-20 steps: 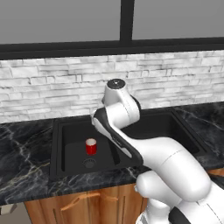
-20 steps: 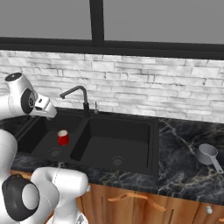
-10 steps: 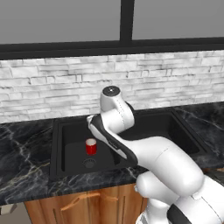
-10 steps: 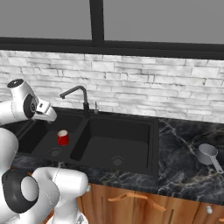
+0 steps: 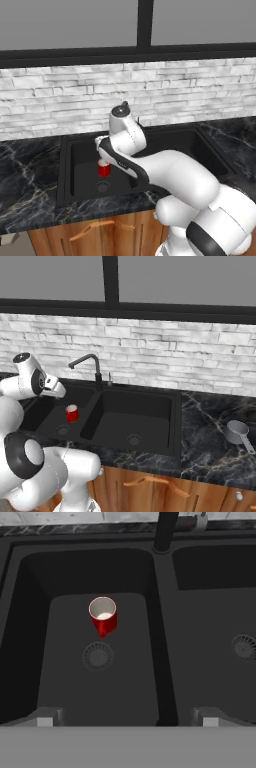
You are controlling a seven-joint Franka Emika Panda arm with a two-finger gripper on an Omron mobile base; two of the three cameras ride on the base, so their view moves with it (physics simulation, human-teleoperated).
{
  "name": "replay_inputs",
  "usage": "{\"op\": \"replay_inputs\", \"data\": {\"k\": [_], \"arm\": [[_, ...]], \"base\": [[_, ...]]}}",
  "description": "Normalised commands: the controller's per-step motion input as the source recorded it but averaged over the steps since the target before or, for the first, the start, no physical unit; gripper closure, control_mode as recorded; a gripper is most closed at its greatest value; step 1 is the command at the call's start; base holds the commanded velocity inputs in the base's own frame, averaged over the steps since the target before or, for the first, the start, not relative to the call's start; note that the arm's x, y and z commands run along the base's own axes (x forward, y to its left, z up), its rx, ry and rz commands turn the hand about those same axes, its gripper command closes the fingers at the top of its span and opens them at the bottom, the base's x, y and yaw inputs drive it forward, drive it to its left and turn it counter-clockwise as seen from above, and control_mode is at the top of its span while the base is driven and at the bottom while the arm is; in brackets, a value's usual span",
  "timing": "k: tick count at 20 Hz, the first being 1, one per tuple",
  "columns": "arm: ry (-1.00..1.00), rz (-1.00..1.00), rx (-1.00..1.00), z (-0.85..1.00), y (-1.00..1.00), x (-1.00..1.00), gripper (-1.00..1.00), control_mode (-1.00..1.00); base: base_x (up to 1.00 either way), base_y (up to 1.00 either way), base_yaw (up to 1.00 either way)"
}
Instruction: Move any existing items from the left basin to the right basin for drying. Then move the measuring cup from the counter to the left basin of the sink for washing.
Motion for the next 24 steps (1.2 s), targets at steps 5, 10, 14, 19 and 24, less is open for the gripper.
{"op": "replay_inputs", "data": {"k": [5, 10, 14, 19, 24], "arm": [[0.00, 0.00, 0.00, -0.29, 0.12, 0.18, -1.00, -1.00], [0.02, 0.00, 0.00, -0.30, 0.08, 0.10, -1.00, -1.00], [0.01, 0.00, 0.00, -0.29, 0.04, 0.23, -1.00, -1.00], [0.01, 0.00, 0.00, -0.29, 0.01, 0.27, -1.00, -1.00], [0.02, 0.00, 0.00, -0.29, 0.04, 0.36, -1.00, -1.00]], "base": [[0.00, 0.00, 0.00], [0.00, 0.00, 0.00], [0.00, 0.00, 0.00], [0.00, 0.00, 0.00], [0.00, 0.00, 0.00]]}}
